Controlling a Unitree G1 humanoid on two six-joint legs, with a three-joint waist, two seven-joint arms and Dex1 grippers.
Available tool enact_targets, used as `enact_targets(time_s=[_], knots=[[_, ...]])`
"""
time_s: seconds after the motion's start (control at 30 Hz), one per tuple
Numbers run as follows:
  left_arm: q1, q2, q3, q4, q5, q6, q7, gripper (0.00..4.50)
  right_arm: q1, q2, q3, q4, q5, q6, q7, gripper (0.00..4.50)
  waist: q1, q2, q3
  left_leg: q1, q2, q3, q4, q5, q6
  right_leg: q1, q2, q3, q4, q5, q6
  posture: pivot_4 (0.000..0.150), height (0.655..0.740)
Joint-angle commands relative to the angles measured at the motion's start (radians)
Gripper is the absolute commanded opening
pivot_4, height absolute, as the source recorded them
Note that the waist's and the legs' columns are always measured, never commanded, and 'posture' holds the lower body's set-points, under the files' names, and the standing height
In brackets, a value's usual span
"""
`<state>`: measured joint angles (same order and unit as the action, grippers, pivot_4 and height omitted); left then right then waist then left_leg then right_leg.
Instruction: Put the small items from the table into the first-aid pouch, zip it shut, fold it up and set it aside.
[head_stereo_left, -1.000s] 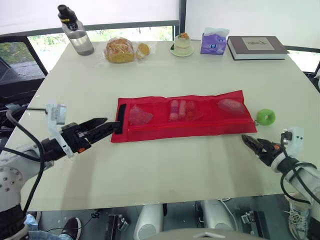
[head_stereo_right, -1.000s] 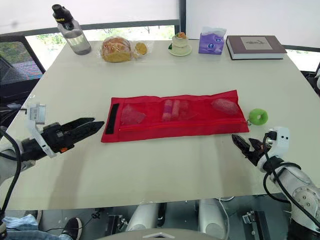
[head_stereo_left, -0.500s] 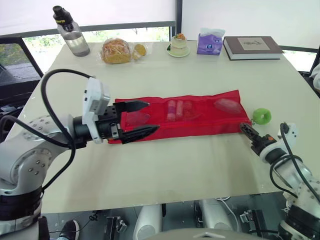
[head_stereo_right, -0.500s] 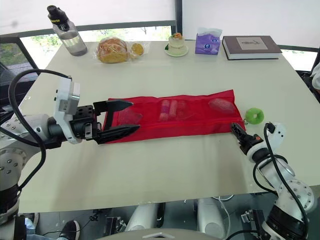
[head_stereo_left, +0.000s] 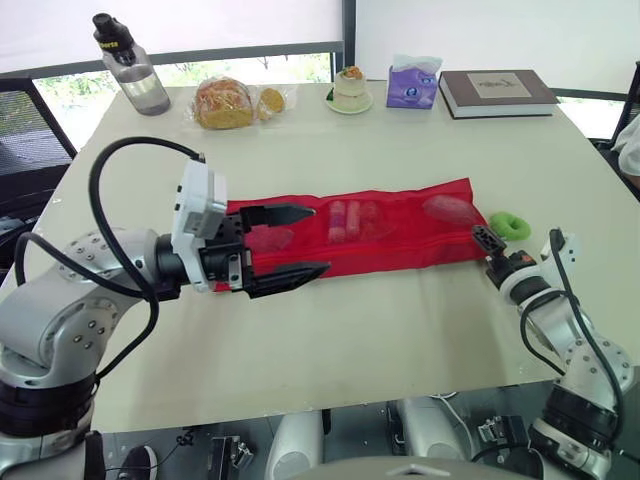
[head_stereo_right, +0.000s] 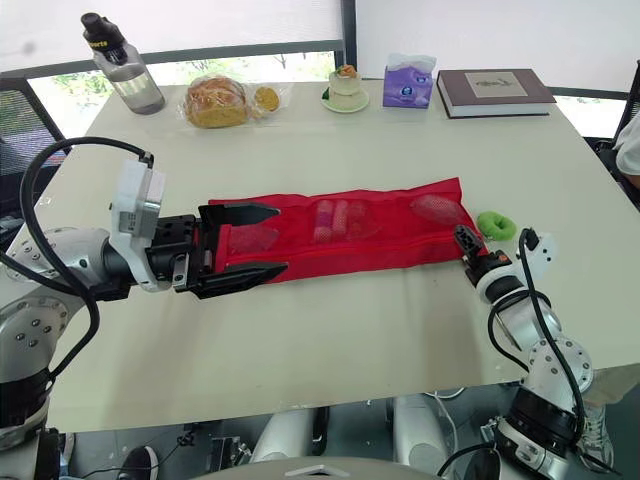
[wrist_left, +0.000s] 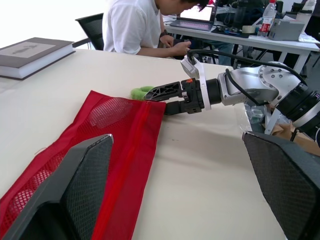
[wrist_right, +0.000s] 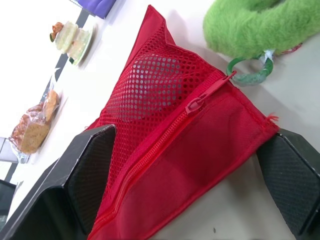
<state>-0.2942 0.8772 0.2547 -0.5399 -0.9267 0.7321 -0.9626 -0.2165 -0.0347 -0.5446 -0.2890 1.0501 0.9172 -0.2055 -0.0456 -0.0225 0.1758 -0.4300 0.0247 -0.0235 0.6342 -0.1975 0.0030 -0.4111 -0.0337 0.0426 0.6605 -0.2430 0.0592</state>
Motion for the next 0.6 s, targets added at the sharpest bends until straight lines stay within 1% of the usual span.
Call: enact_targets(time_s=[0.03,0.07,0.1,0.13,0.17,0.27,0.3,0.43,0.57,0.6], knots=[[-0.015,-0.002,-0.006,0.002,0.015,-0.037,-0.015,4.50,0.003,0.004,0.051,0.027,-0.025,-0.031,0.005,3.48,0.000,0.000,0.000,0.000,0.000,0.000,0.000,0.000,0.000,0.000,0.000,0.000,0.000,0.000,0.000,0.150,0.7400],[-0.017,-0.004,-0.014,0.008,0.027,-0.046,-0.016,4.50,0.003,-0.002,0.054,0.031,-0.031,-0.040,0.009,3.14,0.001,0.000,0.000,0.000,0.000,0.000,0.000,0.000,0.000,0.000,0.000,0.000,0.000,0.000,0.000,0.150,0.7400],[-0.019,-0.005,-0.021,0.015,0.037,-0.055,-0.018,4.50,0.004,-0.008,0.054,0.035,-0.033,-0.046,0.012,2.70,0.002,0.001,0.001,0.000,0.000,0.000,0.000,0.000,0.000,0.000,0.000,0.000,0.000,0.000,0.000,0.150,0.7400],[-0.022,-0.007,-0.029,0.024,0.047,-0.059,-0.017,4.50,0.005,-0.015,0.052,0.038,-0.032,-0.050,0.014,1.93,0.001,0.001,0.001,0.000,0.000,0.000,0.000,0.000,0.000,0.000,0.000,0.000,0.000,0.000,0.000,0.150,0.7400],[-0.025,-0.008,-0.035,0.030,0.054,-0.062,-0.018,4.50,0.005,-0.020,0.052,0.041,-0.031,-0.054,0.016,1.61,0.002,0.001,0.001,0.000,0.000,0.000,0.000,0.000,0.000,0.000,0.000,0.000,0.000,0.000,0.000,0.150,0.7400],[-0.040,-0.016,-0.049,0.046,0.064,-0.073,-0.028,4.50,0.016,-0.051,0.050,0.033,-0.044,-0.073,0.024,0.14,0.003,0.001,0.001,-0.001,0.000,0.000,0.000,0.000,0.000,0.000,0.000,0.000,0.000,0.000,0.000,0.150,0.7400],[-0.045,-0.017,-0.053,0.051,0.066,-0.076,-0.032,4.50,0.023,-0.067,0.055,0.027,-0.058,-0.081,0.028,0.06,0.006,0.001,0.001,0.000,0.000,0.000,0.000,0.000,0.000,0.000,0.000,0.000,0.000,0.000,0.000,0.150,0.7400],[-0.072,-0.016,-0.077,0.078,0.092,-0.092,-0.050,4.50,0.061,-0.141,0.067,-0.014,-0.090,-0.086,0.058,0.06,0.013,0.001,0.001,-0.002,-0.002,-0.001,0.000,0.000,0.000,0.000,0.000,0.002,0.000,0.000,0.000,0.150,0.7400],[-0.116,-0.024,-0.096,0.113,0.113,-0.104,-0.069,4.50,0.112,-0.245,0.038,-0.078,-0.076,-0.086,0.113,0.06,0.022,0.003,0.002,-0.002,-0.003,-0.001,0.000,0.000,0.000,0.000,0.000,0.003,0.000,0.000,0.001,0.150,0.7400],[-0.124,-0.019,-0.097,0.124,0.120,-0.111,-0.080,4.50,0.137,-0.300,0.031,-0.115,-0.091,-0.101,0.164,0.06,0.021,0.004,0.002,-0.002,-0.003,0.000,0.000,0.000,0.000,0.000,0.000,0.004,0.000,-0.001,0.002,0.150,0.7400]])
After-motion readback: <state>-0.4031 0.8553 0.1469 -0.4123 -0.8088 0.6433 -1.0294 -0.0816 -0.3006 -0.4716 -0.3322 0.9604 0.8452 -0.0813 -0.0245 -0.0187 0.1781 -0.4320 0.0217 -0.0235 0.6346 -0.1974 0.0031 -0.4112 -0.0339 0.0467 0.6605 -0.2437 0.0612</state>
